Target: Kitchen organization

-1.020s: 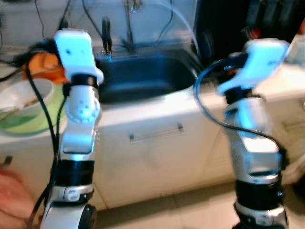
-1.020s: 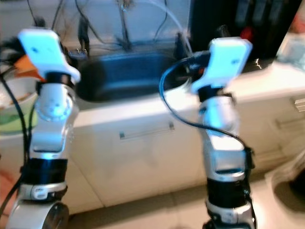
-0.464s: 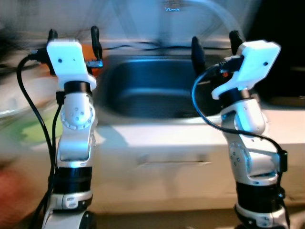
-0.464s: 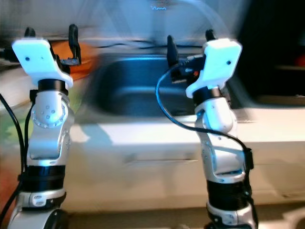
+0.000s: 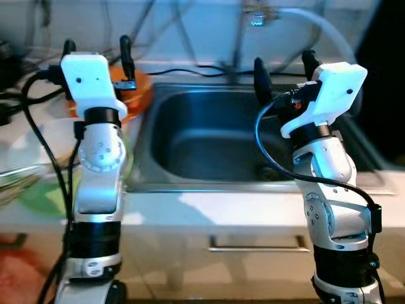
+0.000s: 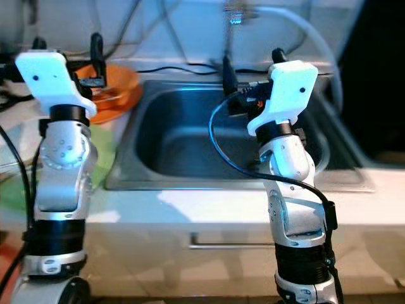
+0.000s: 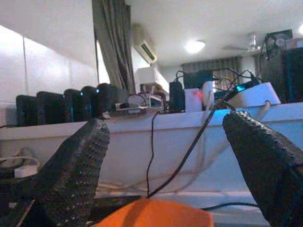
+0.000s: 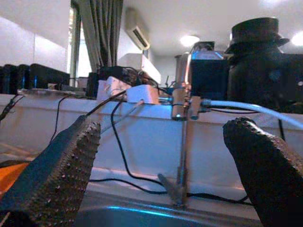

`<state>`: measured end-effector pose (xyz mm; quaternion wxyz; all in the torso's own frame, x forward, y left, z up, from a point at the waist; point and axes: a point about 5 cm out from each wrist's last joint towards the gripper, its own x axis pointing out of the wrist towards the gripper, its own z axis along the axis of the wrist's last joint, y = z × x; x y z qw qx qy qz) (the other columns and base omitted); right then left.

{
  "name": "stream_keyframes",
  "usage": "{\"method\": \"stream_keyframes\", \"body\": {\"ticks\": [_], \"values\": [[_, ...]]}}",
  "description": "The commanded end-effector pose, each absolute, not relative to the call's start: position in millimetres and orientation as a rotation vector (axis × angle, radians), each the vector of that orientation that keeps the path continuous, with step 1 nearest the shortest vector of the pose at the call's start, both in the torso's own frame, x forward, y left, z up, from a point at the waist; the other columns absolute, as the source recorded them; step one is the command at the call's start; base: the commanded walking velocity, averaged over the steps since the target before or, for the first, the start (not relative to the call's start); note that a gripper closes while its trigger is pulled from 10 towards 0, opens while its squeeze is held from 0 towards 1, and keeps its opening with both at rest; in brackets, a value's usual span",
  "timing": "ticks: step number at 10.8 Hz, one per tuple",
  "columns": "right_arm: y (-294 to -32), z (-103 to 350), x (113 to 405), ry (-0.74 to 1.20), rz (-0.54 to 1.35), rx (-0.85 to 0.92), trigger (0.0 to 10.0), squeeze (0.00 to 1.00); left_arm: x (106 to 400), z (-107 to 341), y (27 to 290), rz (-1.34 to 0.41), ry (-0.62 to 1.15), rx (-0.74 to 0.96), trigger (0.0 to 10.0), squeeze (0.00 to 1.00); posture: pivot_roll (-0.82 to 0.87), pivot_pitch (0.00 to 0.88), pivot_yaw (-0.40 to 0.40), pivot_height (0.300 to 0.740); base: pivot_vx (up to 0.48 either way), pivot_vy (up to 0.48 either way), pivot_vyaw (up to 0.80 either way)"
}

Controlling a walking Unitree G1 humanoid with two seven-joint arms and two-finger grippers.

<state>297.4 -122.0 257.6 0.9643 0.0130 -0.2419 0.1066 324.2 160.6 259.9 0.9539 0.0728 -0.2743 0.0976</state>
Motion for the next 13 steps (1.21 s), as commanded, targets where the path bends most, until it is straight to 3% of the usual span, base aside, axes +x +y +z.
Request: {"method": "stream_keyframes", "body": {"ticks": [1, 4, 6, 8, 13], "values": [[-129.4, 259.0, 295.3, -0.492, 0.191, 0.021, 10.0, 0.00, 323.5, 256.4, 154.3, 0.186, -0.541, 0.149, 10.0, 0.00, 0.00, 0.013, 0.010, 0.740, 0.000, 0.000, 0.00], [-130.1, 258.1, 296.4, -0.484, 0.178, 0.021, 10.0, 0.00, 325.1, 250.5, 152.0, 0.178, -0.507, 0.148, 10.0, 0.00, 0.01, 0.017, 0.012, 0.740, 0.000, 0.000, 0.00], [-131.1, 256.6, 296.8, -0.478, 0.165, 0.024, 10.0, 0.00, 325.0, 236.8, 155.8, 0.177, -0.457, 0.177, 10.0, 0.00, 0.01, 0.019, 0.016, 0.740, 0.000, 0.000, 0.78], [-131.9, 254.1, 297.3, -0.468, 0.160, 0.027, 10.0, 0.00, 319.8, 221.5, 155.4, 0.149, -0.427, 0.210, 10.0, 0.00, 0.02, 0.022, 0.018, 0.740, 0.000, 0.000, 0.00], [-131.9, 246.9, 297.9, -0.426, 0.185, 0.039, 10.0, 0.00, 286.8, 213.2, 156.6, 0.067, -0.524, 0.392, 10.0, 0.00, 0.04, 0.038, -0.003, 0.740, 0.000, 0.000, 0.00]]}}
